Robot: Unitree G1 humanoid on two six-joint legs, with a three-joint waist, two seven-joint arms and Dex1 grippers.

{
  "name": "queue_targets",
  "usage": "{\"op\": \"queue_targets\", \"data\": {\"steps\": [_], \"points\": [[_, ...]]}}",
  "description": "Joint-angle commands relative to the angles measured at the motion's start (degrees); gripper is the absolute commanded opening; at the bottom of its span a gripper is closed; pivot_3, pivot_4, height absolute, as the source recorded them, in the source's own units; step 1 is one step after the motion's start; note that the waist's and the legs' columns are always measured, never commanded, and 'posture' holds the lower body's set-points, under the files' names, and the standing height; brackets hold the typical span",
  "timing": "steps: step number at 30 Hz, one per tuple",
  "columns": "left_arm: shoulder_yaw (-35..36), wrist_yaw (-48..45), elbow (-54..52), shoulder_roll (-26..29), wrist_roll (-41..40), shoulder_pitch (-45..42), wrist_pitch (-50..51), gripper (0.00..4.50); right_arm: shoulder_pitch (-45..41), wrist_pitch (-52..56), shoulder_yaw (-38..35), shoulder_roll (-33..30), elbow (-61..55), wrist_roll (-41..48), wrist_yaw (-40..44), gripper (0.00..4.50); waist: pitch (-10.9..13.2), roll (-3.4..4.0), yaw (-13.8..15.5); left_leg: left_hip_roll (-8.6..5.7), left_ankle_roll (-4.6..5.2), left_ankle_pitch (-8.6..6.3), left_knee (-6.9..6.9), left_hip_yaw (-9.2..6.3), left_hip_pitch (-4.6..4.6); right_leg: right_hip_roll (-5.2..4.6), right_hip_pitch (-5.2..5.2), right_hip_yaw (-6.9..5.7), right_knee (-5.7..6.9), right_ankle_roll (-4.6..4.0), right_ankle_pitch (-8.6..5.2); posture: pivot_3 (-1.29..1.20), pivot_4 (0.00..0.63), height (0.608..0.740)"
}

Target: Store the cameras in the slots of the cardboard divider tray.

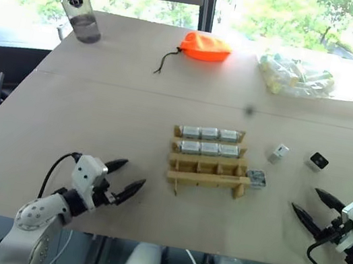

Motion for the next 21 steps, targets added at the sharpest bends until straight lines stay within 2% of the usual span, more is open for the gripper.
{"op": "queue_targets", "data": {"steps": [1, 12, 21], "points": [[0.39, -1.32, -0.21, 0.54, -0.57, 0.03, -1.24, 4.05, -0.32, -1.49, -0.83, -0.36, -0.04, 0.31, 0.19, 4.34, 0.0, 0.0, 0.0, 0.0, 0.0, 0.0, 0.0, 0.0, 0.0, 0.0, 0.0, 0.0, 0.01, 0.0, 0.0, 0.0, 0.15, 0.726], [0.11, -3.44, -0.25, 1.4, -0.4, -0.32, -1.48, 4.05, -0.49, -1.79, -1.16, -0.84, 1.12, -0.26, -0.14, 4.34, 0.0, 0.0, -0.01, -0.01, 0.0, 0.0, 0.02, 0.03, 0.03, 0.02, 0.01, -0.02, 0.04, 0.0, 0.0, 0.0, 0.15, 0.726], [1.35, -4.23, -0.79, 2.35, -1.64, -1.44, -1.43, 4.05, -4.13, -3.58, -1.97, -2.71, 7.63, -0.27, 1.04, 4.34, -0.01, -0.01, -0.03, -0.01, 0.0, 0.0, 0.11, 0.12, 0.08, 0.04, 0.02, -0.03, 0.12, 0.01, 0.0, 0.0, 0.15, 0.726]]}}
